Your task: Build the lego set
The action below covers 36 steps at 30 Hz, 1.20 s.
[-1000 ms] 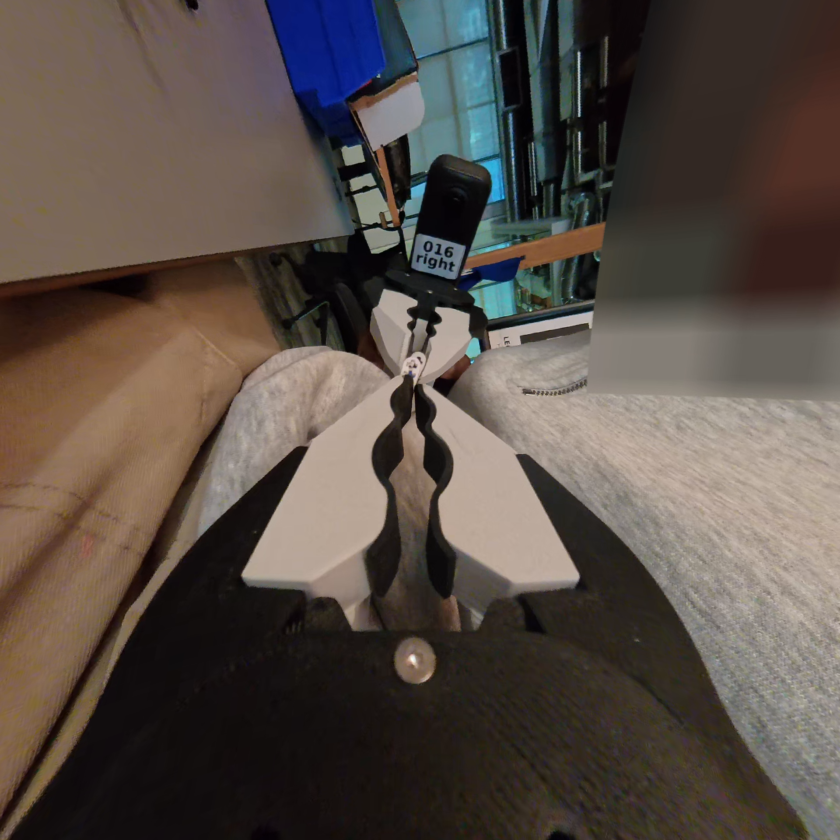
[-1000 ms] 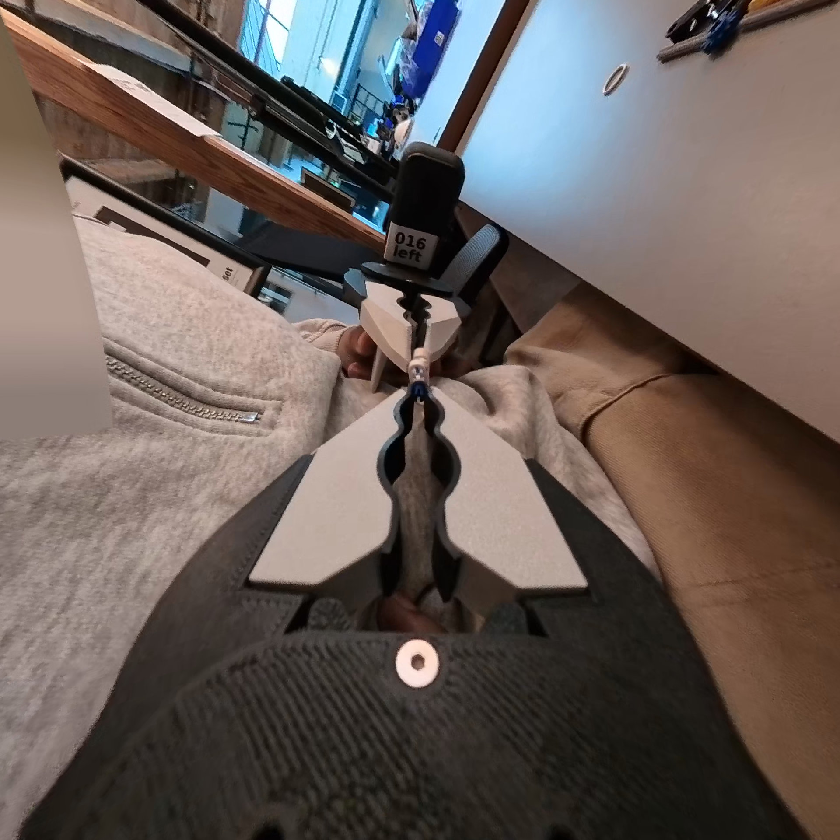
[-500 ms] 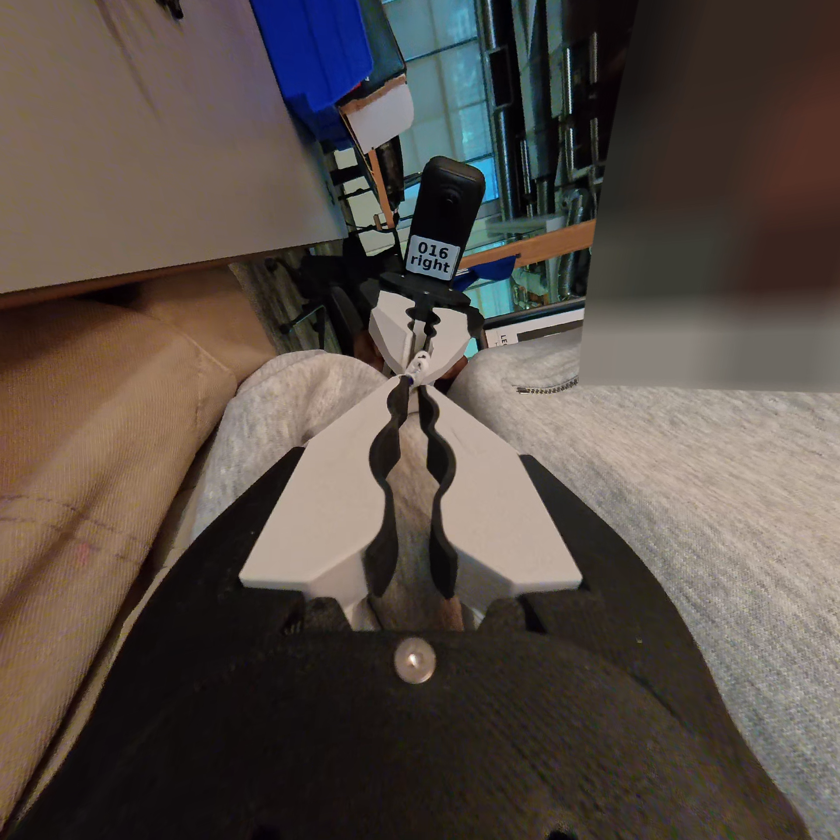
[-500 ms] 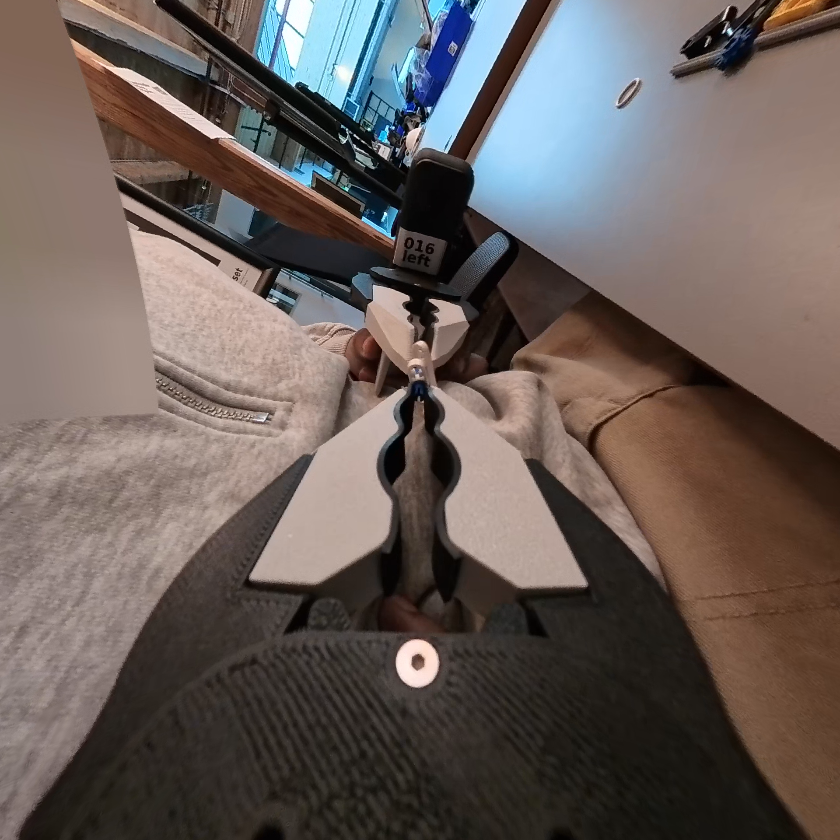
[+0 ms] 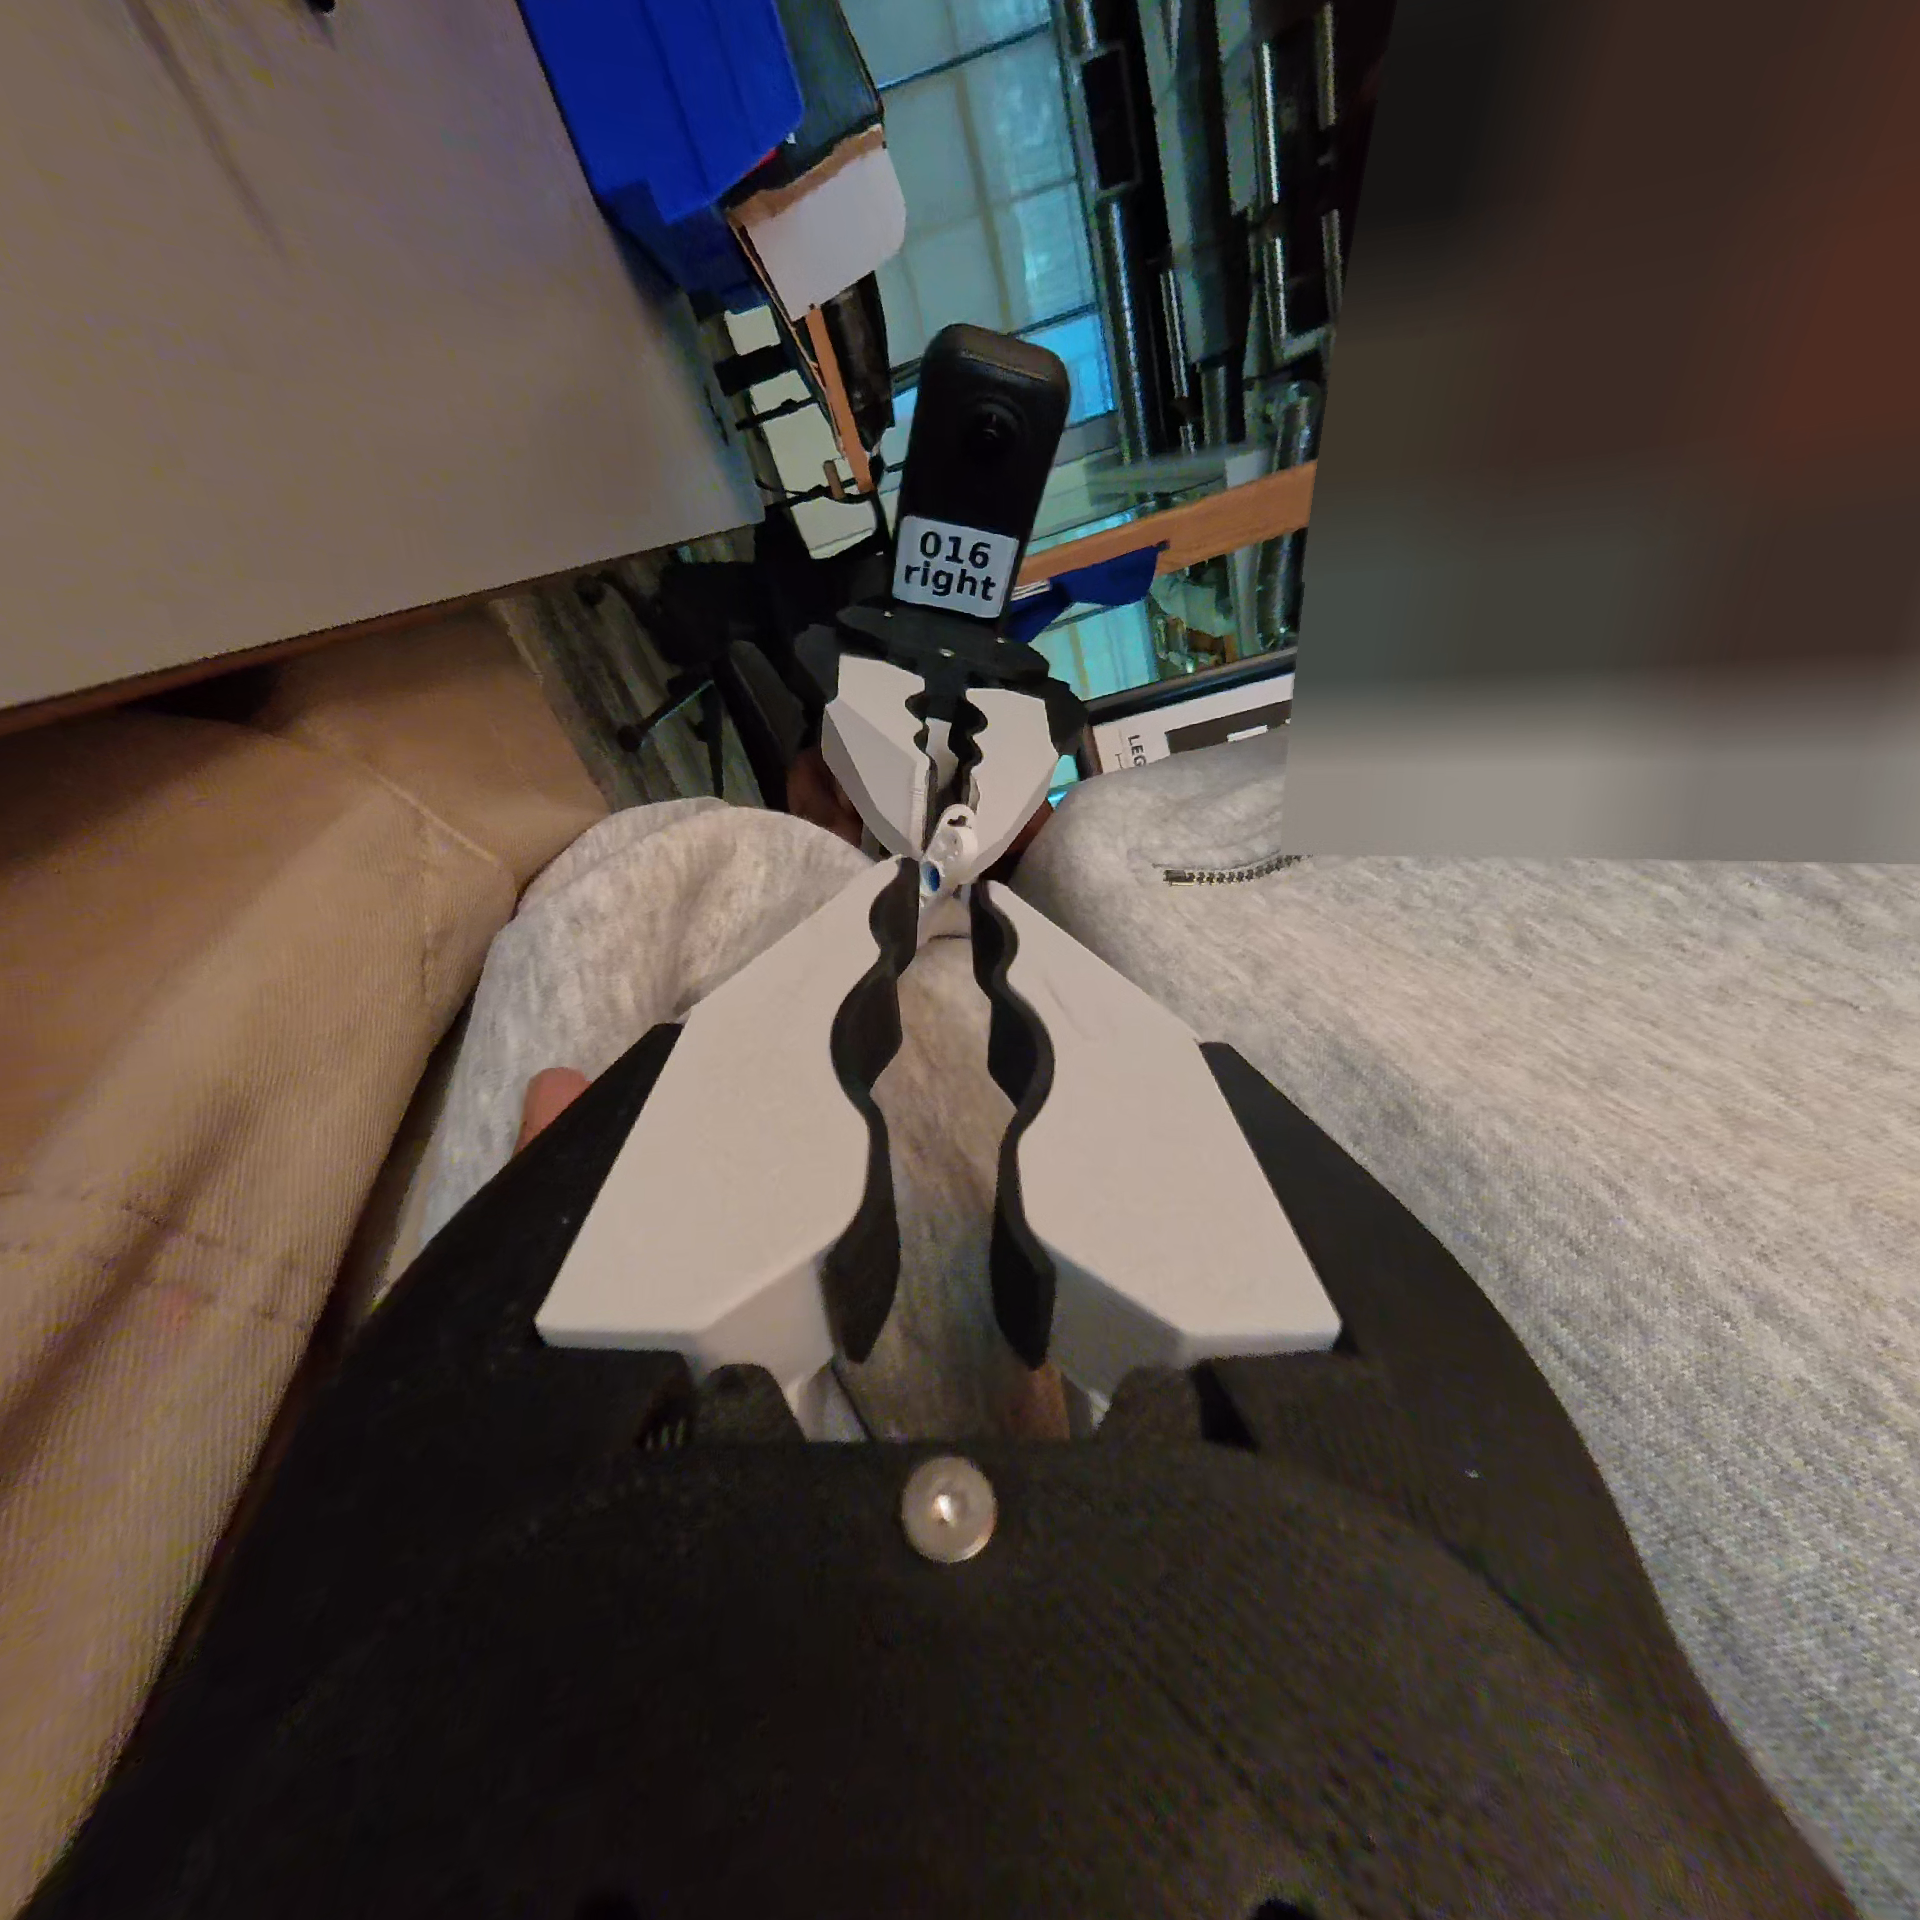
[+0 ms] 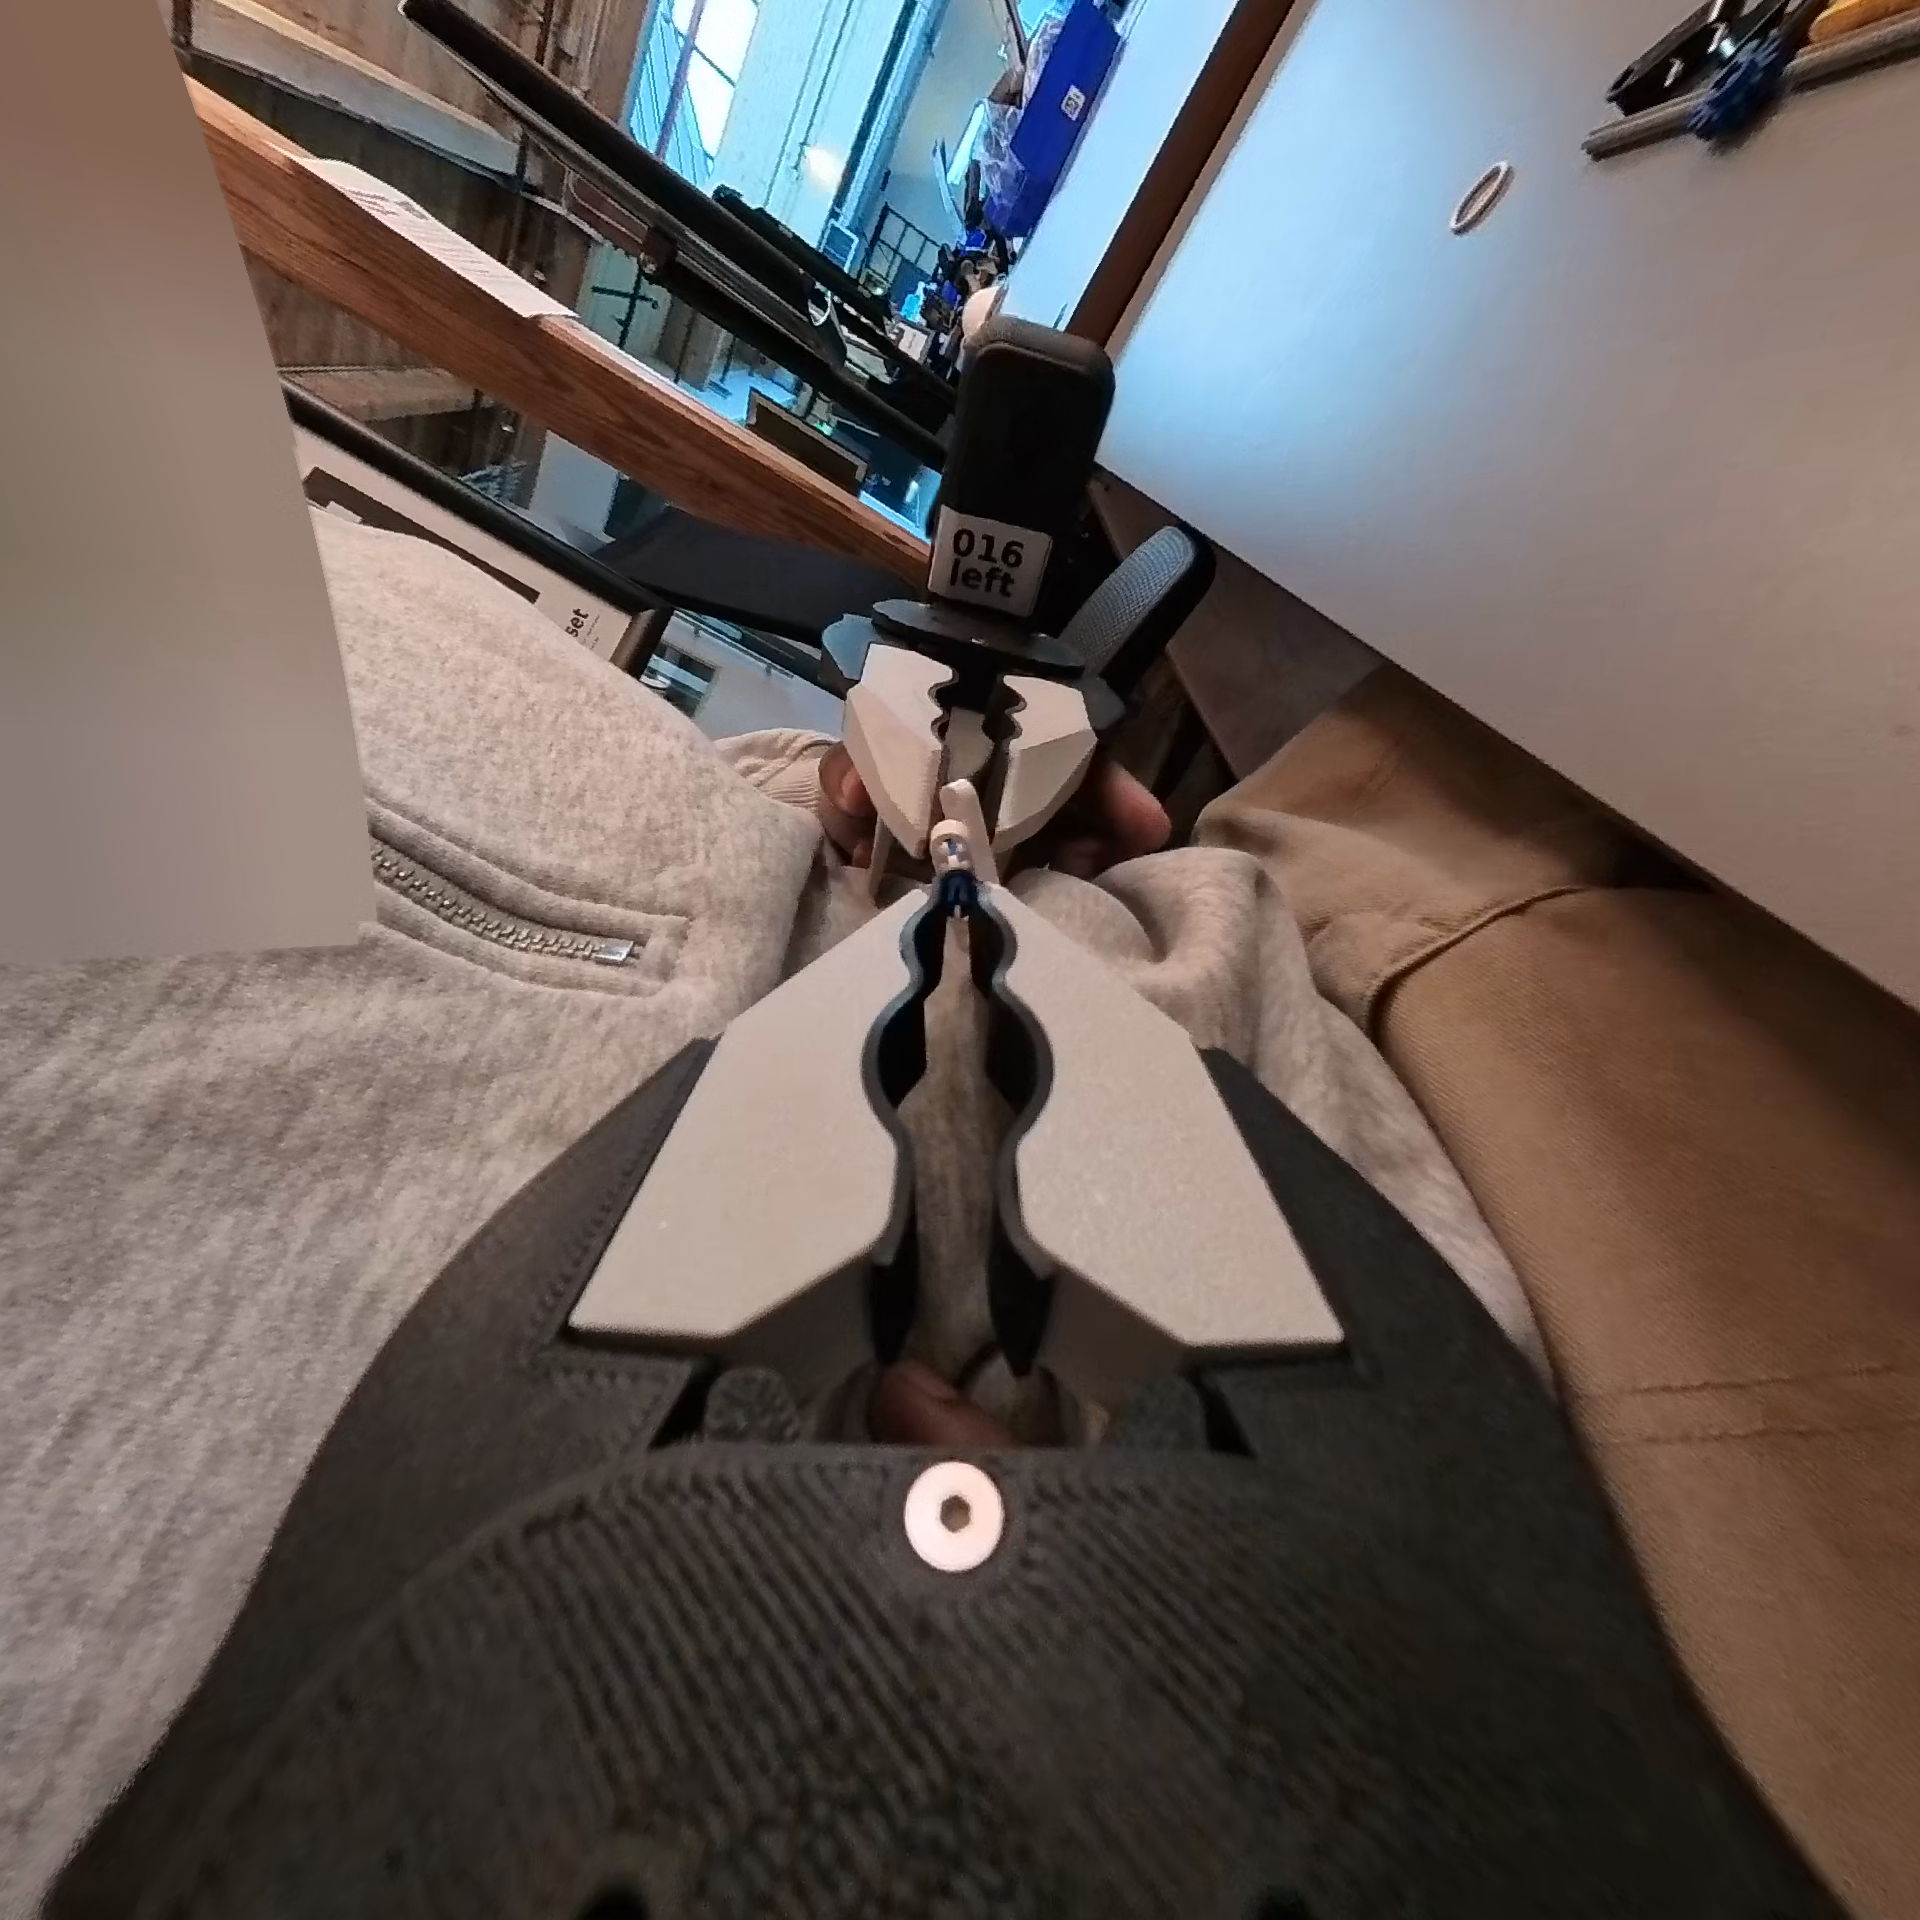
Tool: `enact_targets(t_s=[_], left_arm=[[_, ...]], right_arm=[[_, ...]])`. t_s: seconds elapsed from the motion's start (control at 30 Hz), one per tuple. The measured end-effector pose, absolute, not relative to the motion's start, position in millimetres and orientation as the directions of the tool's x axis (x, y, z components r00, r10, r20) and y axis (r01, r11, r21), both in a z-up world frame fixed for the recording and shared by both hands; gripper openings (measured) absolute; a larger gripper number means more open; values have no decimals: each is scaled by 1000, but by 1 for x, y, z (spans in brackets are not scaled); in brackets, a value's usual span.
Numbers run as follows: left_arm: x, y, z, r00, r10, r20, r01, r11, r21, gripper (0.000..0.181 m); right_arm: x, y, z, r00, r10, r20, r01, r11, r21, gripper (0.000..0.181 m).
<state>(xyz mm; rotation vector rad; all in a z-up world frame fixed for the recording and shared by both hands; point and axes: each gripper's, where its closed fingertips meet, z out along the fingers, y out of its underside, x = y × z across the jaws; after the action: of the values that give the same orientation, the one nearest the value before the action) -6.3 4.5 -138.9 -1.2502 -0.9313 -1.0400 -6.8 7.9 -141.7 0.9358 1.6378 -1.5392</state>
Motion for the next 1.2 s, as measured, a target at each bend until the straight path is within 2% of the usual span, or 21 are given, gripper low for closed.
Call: enact_targets(t_s=[0.73,1.0,1.1,1.2], left_arm=[[-8,3,-138,306,-81,948,951,55,-303,1],[-13,3,-141,283,-56,958,958,68,-279,1],[-31,-1,-139,339,24,940,935,100,-340,1],[-62,-7,-149,461,260,848,871,48,-488,1]], right_arm=[[-6,11,-144,-508,81,-858,862,34,-507,2],[-15,16,-145,-513,125,-849,855,-8,-518,2],[-21,20,-144,-518,144,-843,849,-36,-528,2],[-24,22,-143,-518,149,-842,846,-56,-530,2]])
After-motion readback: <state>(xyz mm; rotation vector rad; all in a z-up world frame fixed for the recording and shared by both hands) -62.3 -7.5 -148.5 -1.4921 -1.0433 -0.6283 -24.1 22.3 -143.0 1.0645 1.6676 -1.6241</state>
